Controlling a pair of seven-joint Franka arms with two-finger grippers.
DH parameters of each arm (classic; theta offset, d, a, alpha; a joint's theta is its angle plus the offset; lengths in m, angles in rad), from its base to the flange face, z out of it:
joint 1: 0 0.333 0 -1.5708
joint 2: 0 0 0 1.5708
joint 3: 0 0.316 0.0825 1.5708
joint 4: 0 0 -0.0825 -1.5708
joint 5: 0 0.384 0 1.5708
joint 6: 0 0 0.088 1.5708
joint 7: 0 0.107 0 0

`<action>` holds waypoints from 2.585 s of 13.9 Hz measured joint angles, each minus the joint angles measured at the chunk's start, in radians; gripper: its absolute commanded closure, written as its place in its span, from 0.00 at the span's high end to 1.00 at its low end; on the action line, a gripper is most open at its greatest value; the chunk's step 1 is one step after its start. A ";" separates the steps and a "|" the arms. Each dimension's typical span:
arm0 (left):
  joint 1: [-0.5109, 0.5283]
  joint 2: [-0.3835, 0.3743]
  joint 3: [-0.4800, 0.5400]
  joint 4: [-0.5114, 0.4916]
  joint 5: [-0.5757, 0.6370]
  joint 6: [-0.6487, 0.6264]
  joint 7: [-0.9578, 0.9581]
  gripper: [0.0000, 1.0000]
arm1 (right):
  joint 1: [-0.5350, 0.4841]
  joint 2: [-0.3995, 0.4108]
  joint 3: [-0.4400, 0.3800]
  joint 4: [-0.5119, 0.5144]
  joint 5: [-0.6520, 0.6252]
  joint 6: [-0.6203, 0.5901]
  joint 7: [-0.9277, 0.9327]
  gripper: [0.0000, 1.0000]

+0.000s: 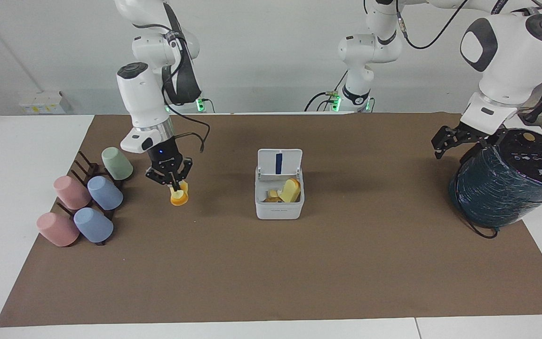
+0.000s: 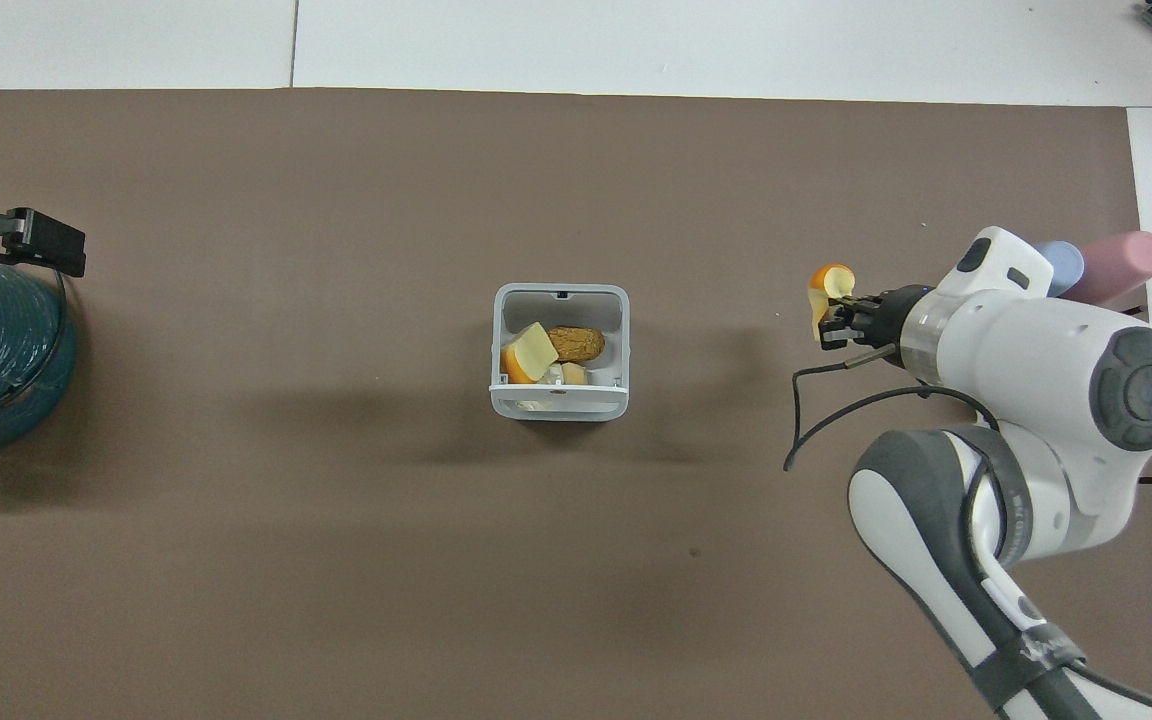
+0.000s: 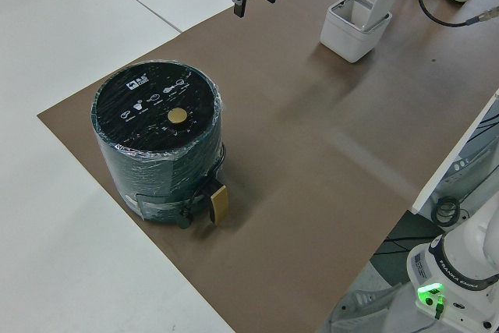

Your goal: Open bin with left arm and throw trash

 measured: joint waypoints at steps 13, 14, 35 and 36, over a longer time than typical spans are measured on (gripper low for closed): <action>-0.041 -0.024 -0.032 -0.055 -0.047 0.073 -0.005 1.00 | 0.281 0.234 0.004 0.296 0.000 -0.064 0.849 0.00; -0.042 -0.024 -0.033 -0.055 -0.052 0.075 -0.005 1.00 | 0.297 0.256 0.004 0.318 0.000 -0.064 0.888 0.00; -0.042 -0.025 -0.030 -0.060 -0.056 0.086 -0.005 1.00 | 0.349 0.273 -0.009 0.402 -0.003 -0.256 1.012 1.00; -0.042 -0.026 -0.030 -0.060 -0.056 0.086 -0.005 1.00 | 0.343 0.261 -0.012 0.398 -0.004 -0.261 1.000 1.00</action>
